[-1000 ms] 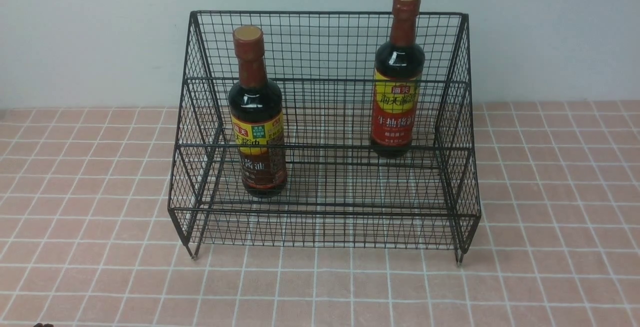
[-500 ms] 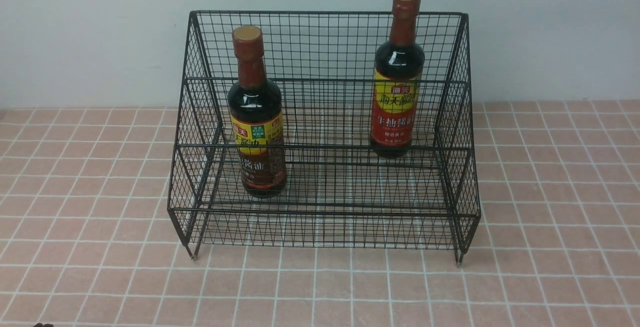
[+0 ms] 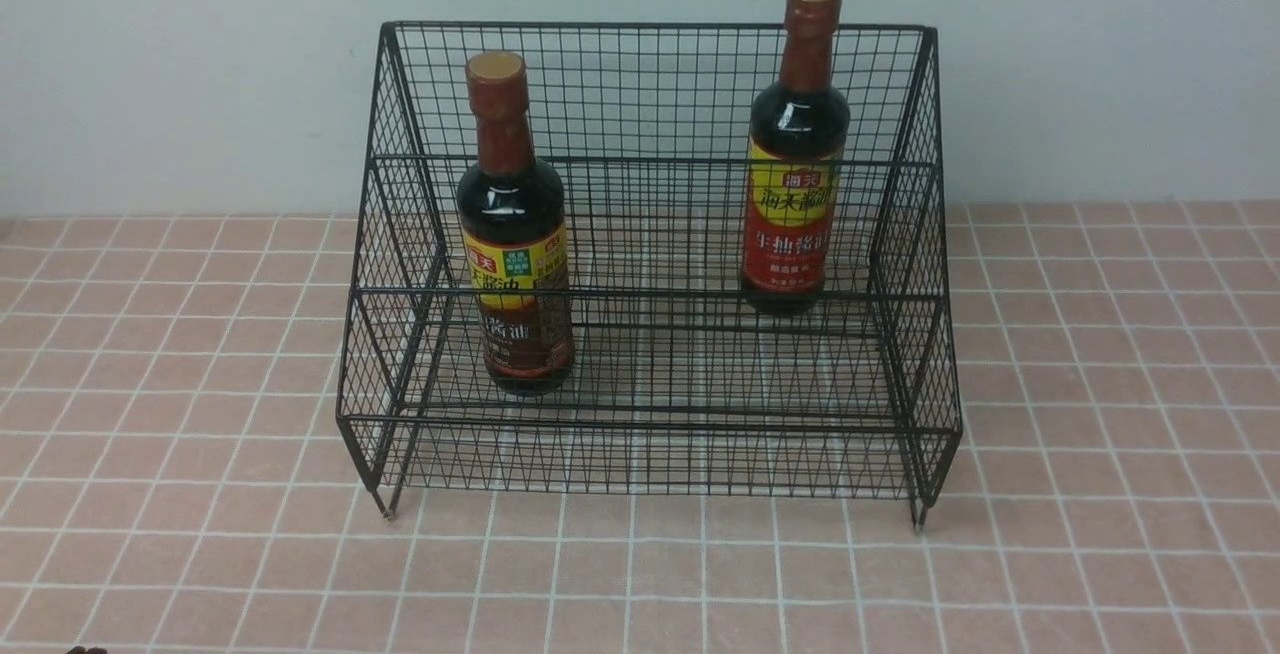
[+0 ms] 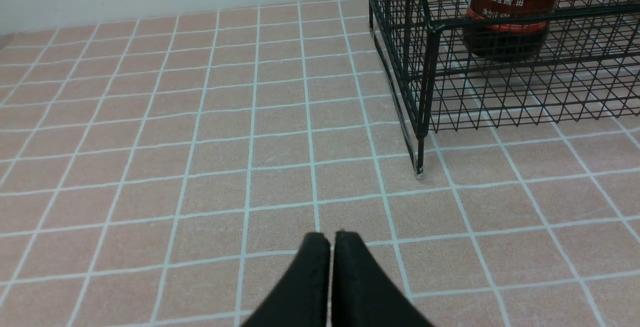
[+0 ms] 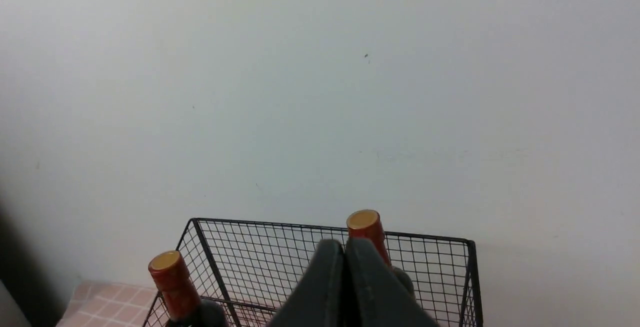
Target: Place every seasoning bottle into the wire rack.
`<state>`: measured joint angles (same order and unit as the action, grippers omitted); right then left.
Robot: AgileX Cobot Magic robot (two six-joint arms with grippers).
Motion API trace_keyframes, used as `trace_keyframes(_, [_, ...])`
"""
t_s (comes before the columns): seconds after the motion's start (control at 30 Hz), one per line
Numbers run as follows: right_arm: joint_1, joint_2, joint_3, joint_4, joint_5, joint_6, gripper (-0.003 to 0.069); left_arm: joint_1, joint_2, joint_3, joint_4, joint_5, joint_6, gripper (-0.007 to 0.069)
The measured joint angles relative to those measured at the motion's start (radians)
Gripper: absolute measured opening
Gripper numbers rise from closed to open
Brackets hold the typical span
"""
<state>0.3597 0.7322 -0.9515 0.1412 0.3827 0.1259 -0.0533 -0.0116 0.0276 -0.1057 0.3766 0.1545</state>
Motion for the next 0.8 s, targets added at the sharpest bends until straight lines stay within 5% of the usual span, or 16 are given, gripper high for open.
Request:
trace_keyframes(0.17, [0.0,-0.188,0.126,-0.039,-0.028,-0.022,-0.0013,0.0,0.0,0.0,0.0,0.0,0.0,-0.0007])
trace_keyframes(0.4, [0.0,-0.39,0.27,-0.291,-0.038,-0.112,-0.0013,0.0,0.0,0.0,0.0,0.0,0.0,-0.0007])
trace_keyframes(0.57, [-0.003,-0.446,0.352,-0.324,-0.045,-0.109,-0.0013,0.0,0.0,0.0,0.0,0.0,0.0,-0.0007])
trace_keyframes(0.8, [-0.184,-0.599,0.669,-0.325,-0.049,-0.09,-0.0013,0.0,0.0,0.0,0.0,0.0,0.0,-0.0007])
